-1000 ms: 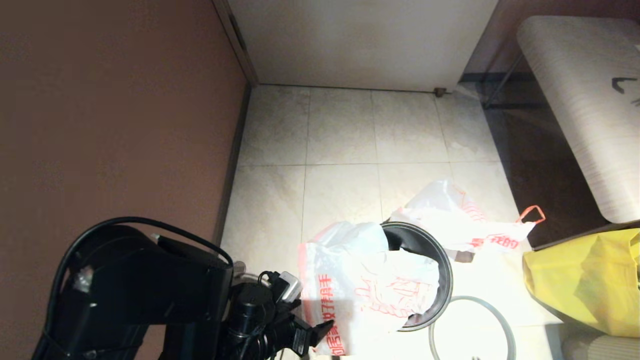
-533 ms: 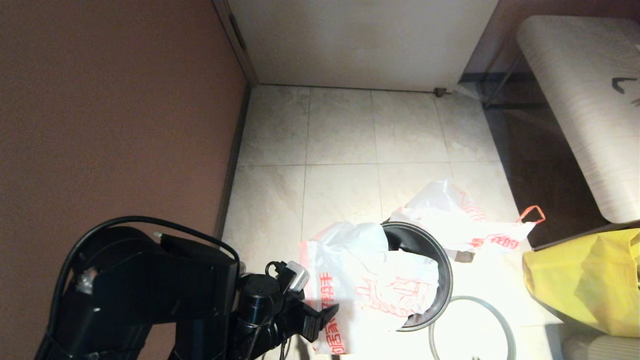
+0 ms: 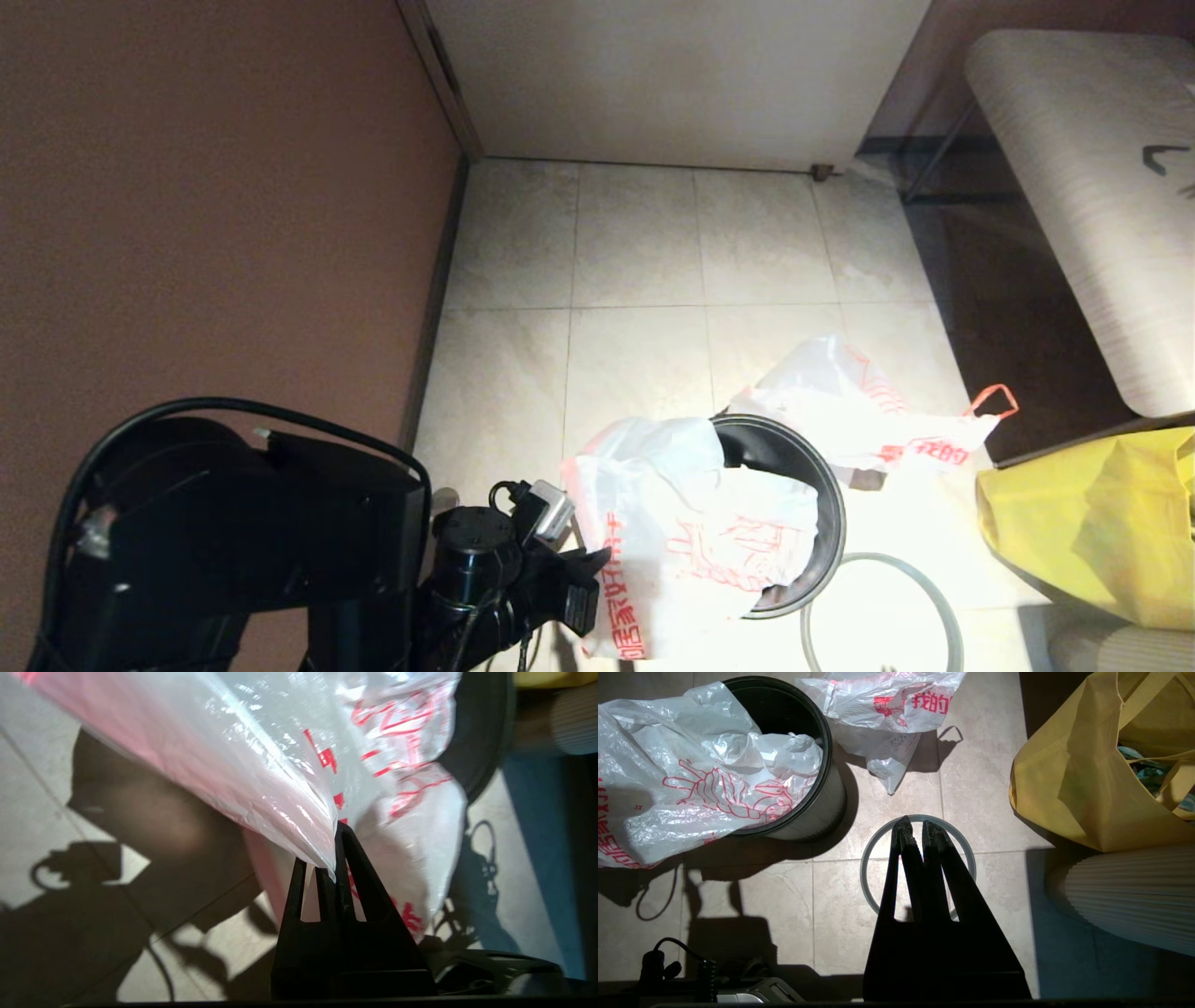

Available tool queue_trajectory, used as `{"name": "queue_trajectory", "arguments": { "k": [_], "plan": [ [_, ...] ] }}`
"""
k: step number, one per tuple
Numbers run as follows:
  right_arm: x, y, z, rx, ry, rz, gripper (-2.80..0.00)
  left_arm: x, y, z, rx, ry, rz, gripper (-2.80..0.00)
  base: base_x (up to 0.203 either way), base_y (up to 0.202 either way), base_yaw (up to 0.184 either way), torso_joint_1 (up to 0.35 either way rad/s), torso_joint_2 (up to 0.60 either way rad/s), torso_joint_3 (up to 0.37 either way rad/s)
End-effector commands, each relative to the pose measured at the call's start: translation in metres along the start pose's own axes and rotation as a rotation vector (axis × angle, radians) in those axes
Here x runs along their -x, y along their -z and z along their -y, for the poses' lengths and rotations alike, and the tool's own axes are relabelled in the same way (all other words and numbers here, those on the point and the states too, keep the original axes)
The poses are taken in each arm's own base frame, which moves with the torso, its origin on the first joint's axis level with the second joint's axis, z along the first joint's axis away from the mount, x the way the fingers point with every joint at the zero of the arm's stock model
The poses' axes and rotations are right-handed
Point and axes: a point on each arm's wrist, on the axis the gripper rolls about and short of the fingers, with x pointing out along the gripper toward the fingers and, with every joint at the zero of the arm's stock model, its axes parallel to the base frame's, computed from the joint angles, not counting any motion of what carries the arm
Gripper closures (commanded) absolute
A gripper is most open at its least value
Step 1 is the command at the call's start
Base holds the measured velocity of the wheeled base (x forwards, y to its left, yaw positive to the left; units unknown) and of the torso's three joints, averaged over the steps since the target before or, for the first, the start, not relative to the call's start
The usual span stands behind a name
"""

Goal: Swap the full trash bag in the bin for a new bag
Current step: Put the new garbage bag on the trash can

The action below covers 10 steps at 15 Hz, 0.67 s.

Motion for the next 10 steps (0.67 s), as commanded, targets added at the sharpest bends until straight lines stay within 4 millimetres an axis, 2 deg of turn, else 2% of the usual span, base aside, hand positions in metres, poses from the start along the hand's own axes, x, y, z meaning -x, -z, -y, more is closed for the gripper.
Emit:
{"name": "queue_trajectory", "arguments": {
  "k": [1, 5, 10],
  "plan": [
    [0.0, 0.0, 0.0, 0.0, 0.0, -0.003, 0.0, 0.013, -0.019, 0.018, -0.023, 0.047, 0.064, 0.0, 0.0, 0.0, 0.0, 0.0, 0.0, 0.0],
    [0.0, 0.0, 0.0, 0.0, 0.0, -0.003, 0.0, 0.026, -0.043, 0.052, -0.065, 0.122, 0.045, 0.0, 0.0, 0.0, 0.0, 0.0, 0.0, 0.0],
    [0.0, 0.0, 0.0, 0.0, 0.0, -0.003, 0.0, 0.004, -0.09, 0.099, -0.127, 0.161, -0.01, 0.0, 0.0, 0.0, 0.0, 0.0, 0.0, 0.0]
  ]
}}
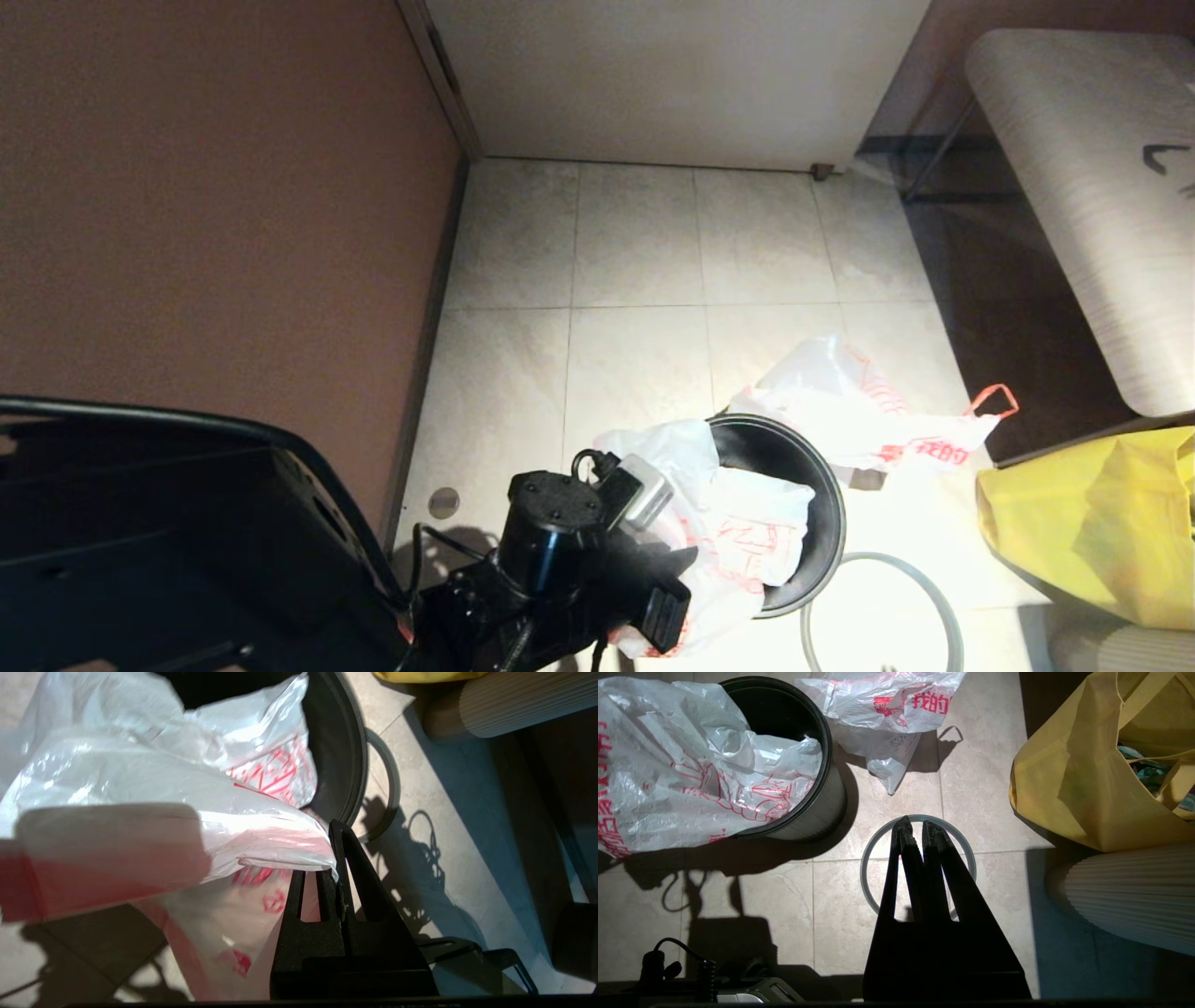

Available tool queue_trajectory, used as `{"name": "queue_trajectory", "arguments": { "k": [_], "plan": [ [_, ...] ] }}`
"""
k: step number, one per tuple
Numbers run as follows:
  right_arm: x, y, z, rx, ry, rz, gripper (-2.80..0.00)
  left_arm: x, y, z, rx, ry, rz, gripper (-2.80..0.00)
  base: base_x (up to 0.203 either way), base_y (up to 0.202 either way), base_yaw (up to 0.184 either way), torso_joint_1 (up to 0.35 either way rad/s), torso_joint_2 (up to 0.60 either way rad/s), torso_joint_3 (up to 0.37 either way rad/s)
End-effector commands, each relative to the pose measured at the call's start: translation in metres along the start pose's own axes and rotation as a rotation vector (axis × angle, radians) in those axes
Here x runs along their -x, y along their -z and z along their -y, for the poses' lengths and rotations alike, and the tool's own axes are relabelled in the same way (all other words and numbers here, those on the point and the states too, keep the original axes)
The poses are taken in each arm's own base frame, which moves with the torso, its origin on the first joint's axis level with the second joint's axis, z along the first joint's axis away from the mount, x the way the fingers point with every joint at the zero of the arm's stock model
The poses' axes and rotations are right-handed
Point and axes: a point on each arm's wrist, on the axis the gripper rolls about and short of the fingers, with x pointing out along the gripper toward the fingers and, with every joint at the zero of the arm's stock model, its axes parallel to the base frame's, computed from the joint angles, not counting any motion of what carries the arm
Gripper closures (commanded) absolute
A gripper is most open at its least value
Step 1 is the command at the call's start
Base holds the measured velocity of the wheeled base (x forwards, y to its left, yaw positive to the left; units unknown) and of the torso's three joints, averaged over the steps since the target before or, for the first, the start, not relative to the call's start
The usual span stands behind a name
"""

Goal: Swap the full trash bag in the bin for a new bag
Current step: Put the new garbage bag on the trash can

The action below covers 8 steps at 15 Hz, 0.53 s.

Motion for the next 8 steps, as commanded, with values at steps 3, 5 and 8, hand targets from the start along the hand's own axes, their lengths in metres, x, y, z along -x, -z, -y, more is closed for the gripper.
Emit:
{"name": "queue_trajectory", "arguments": {
  "k": [3, 5, 8],
  "plan": [
    [0.0, 0.0, 0.0, 0.0, 0.0, -0.002, 0.0, -0.026, -0.055, 0.029, -0.042, 0.045, -0.034, 0.0, 0.0, 0.0, 0.0, 0.0, 0.0, 0.0],
    [0.0, 0.0, 0.0, 0.0, 0.0, -0.001, 0.0, -0.047, -0.072, 0.042, -0.064, 0.062, -0.075, 0.0, 0.0, 0.0, 0.0, 0.0, 0.0, 0.0],
    [0.0, 0.0, 0.0, 0.0, 0.001, -0.002, 0.0, -0.077, -0.082, 0.062, -0.095, 0.074, -0.139, 0.0, 0.0, 0.0, 0.0, 0.0, 0.0, 0.0]
  ]
}}
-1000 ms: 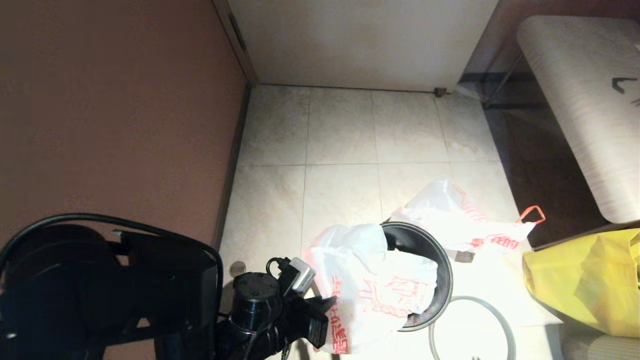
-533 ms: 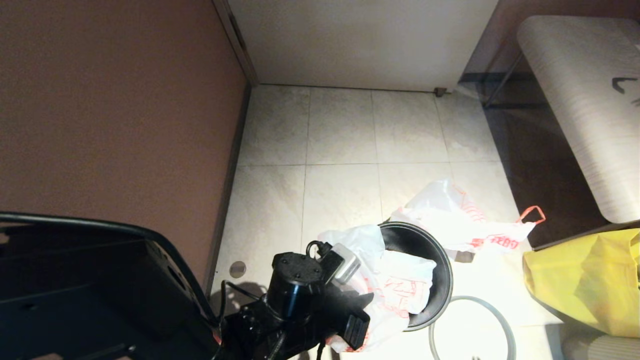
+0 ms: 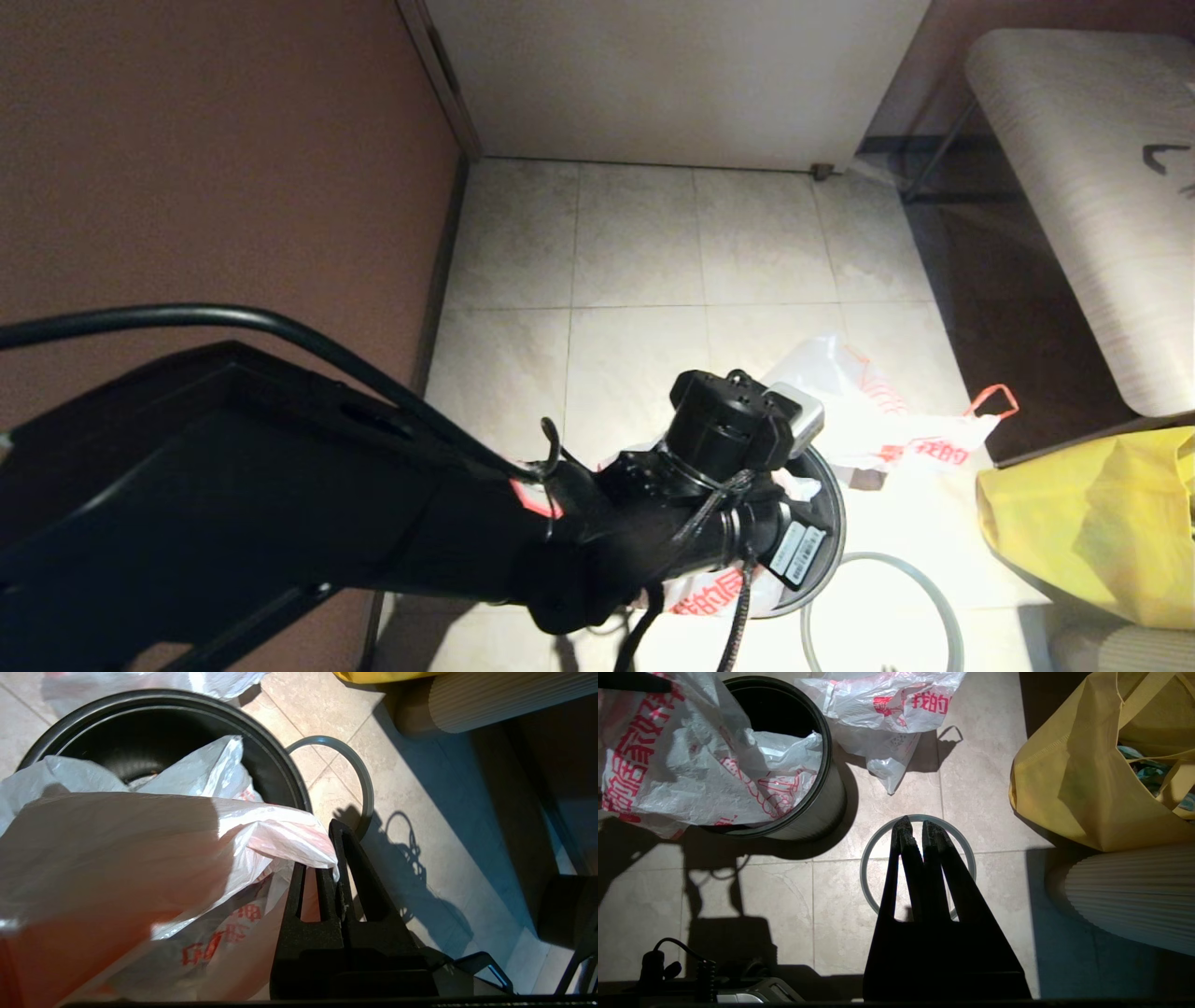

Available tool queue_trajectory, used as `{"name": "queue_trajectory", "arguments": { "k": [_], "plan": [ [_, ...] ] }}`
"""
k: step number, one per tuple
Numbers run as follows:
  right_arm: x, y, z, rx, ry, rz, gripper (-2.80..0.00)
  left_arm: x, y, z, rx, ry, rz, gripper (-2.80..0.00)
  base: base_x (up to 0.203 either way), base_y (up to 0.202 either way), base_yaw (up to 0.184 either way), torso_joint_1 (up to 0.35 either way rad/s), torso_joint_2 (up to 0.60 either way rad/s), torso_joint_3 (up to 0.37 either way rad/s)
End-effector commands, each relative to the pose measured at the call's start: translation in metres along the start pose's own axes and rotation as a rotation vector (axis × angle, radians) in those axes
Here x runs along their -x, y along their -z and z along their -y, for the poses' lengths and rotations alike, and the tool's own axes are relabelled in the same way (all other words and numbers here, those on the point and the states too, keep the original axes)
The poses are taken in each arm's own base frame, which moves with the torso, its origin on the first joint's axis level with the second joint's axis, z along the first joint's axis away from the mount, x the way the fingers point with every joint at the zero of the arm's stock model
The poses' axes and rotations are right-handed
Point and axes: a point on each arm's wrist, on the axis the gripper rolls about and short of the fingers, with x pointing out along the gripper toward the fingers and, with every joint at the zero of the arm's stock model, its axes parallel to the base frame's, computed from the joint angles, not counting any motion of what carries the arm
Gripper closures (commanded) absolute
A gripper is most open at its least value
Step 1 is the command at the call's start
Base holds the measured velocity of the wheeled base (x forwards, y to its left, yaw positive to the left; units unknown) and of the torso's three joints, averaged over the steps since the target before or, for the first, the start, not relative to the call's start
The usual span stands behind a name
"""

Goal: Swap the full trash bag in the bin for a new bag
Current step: Put the new garbage bag on the trash can

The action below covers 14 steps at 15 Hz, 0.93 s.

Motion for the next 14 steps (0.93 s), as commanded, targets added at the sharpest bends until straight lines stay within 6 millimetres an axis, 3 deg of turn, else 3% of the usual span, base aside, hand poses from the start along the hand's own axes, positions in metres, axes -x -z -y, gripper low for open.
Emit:
{"name": "queue_trajectory", "arguments": {
  "k": [1, 7, 9, 14],
  "plan": [
    [0.0, 0.0, 0.0, -0.001, 0.0, -0.003, 0.0, -0.032, -0.002, 0.014, -0.018, 0.011, -0.058, 0.0, 0.0, 0.0, 0.0, 0.0, 0.0, 0.0],
    [0.0, 0.0, 0.0, 0.007, 0.0, -0.003, 0.0, -0.078, -0.027, 0.036, -0.044, -0.006, -0.079, 0.0, 0.0, 0.0, 0.0, 0.0, 0.0, 0.0],
    [0.0, 0.0, 0.0, 0.007, 0.0, -0.003, 0.0, -0.089, -0.023, 0.055, -0.078, 0.0, -0.088, 0.0, 0.0, 0.0, 0.0, 0.0, 0.0, 0.0],
    [0.0, 0.0, 0.0, 0.007, 0.0, -0.003, 0.0, -0.095, -0.021, 0.082, -0.114, 0.033, -0.004, 0.0, 0.0, 0.0, 0.0, 0.0, 0.0, 0.0]
  ]
}}
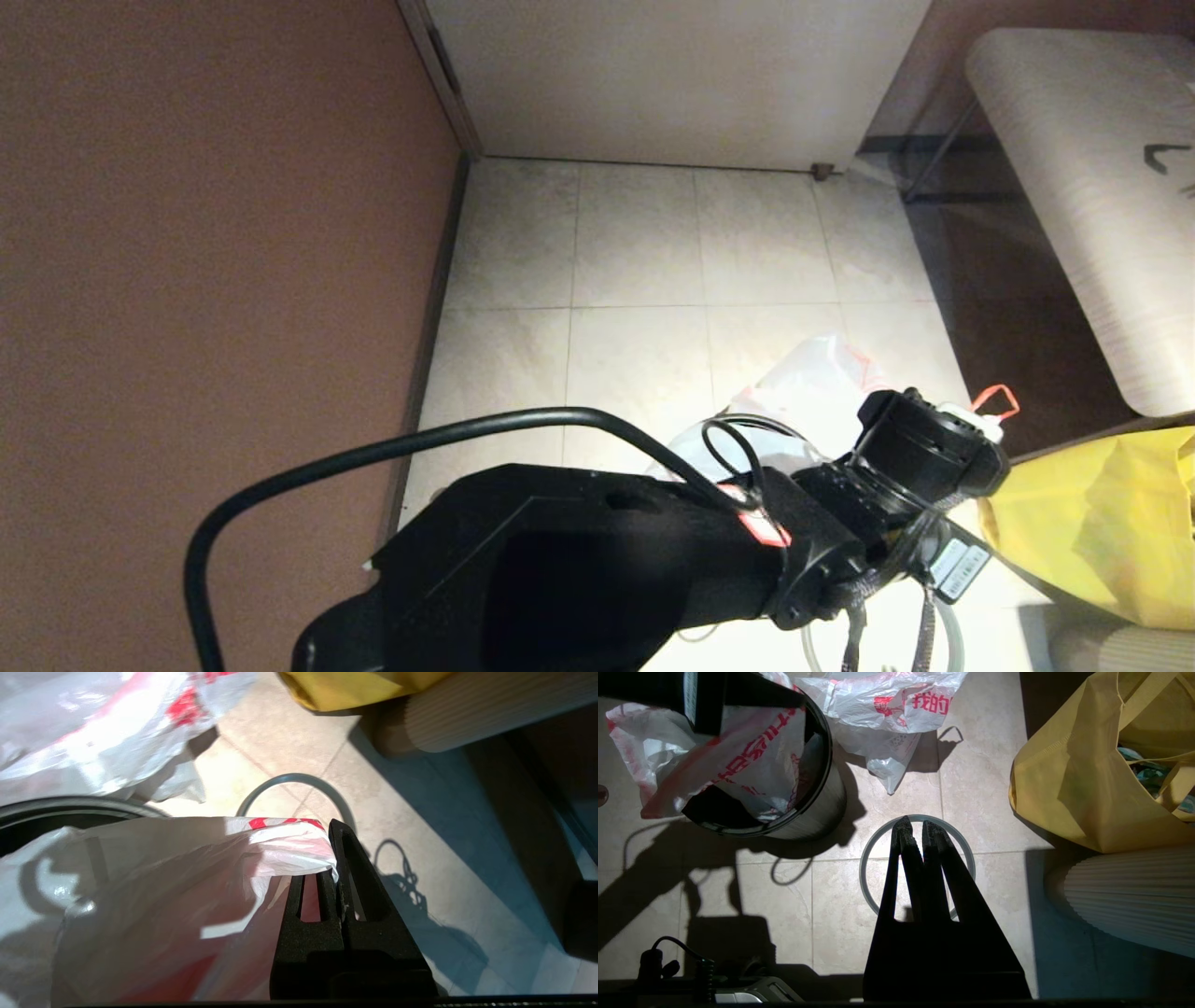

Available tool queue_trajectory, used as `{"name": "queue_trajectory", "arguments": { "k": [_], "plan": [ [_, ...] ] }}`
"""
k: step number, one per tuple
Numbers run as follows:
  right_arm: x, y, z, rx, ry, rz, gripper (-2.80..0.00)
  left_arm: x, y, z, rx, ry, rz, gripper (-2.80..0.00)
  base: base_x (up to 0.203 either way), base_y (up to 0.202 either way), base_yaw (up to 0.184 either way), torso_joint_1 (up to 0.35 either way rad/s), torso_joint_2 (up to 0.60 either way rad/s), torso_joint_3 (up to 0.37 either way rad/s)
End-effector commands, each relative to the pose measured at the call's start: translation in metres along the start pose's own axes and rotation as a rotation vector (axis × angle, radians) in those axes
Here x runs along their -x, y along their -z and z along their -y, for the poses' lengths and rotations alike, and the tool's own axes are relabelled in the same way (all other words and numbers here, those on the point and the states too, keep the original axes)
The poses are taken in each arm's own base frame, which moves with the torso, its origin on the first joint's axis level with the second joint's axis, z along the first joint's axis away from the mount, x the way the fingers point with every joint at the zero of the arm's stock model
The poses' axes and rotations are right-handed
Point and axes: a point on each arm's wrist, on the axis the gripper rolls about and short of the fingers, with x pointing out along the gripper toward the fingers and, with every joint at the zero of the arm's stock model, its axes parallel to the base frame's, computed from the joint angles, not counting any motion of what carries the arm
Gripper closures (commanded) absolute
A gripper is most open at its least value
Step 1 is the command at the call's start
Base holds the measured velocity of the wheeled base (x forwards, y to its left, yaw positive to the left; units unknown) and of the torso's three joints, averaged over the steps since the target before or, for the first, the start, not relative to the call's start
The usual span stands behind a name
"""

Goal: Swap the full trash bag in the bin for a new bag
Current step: Put the new garbage bag on the trash can

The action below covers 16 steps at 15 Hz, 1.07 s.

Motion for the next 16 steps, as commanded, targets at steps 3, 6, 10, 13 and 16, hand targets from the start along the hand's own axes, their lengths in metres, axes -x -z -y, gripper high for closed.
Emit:
{"name": "queue_trajectory", "arguments": {
  "k": [3, 6, 10, 13, 16],
  "plan": [
    [0.0, 0.0, 0.0, 0.0, 0.0, -0.003, 0.0, -0.038, 0.036, 0.008, -0.072, -0.055, 0.01, 0.0, 0.0, 0.0, 0.0, 0.0, 0.0, 0.0],
    [0.0, 0.0, 0.0, 0.0, 0.0, -0.003, 0.0, -0.04, 0.034, 0.006, -0.08, -0.114, 0.043, -2.8, 0.0, 0.0, 0.0, 0.0, 0.0, 0.0],
    [0.0, 0.0, 0.0, -0.001, 0.001, -0.003, 0.0, -0.025, 0.018, 0.01, -0.074, -0.113, 0.073, -2.8, 0.0, 0.0, 0.0, 0.0, 0.0, 0.0],
    [0.0, 0.0, 0.0, -0.008, 0.001, -0.003, 0.0, 0.006, 0.006, 0.008, -0.05, -0.131, 0.066, -2.8, 0.0, 0.0, 0.0, 0.0, 0.0, 0.0],
    [0.0, 0.0, 0.0, -0.008, 0.001, -0.003, 0.0, 0.044, 0.015, 0.002, -0.02, -0.141, 0.001, -2.8, 0.0, 0.0, 0.0, 0.0, 0.0, 0.0]
  ]
}}
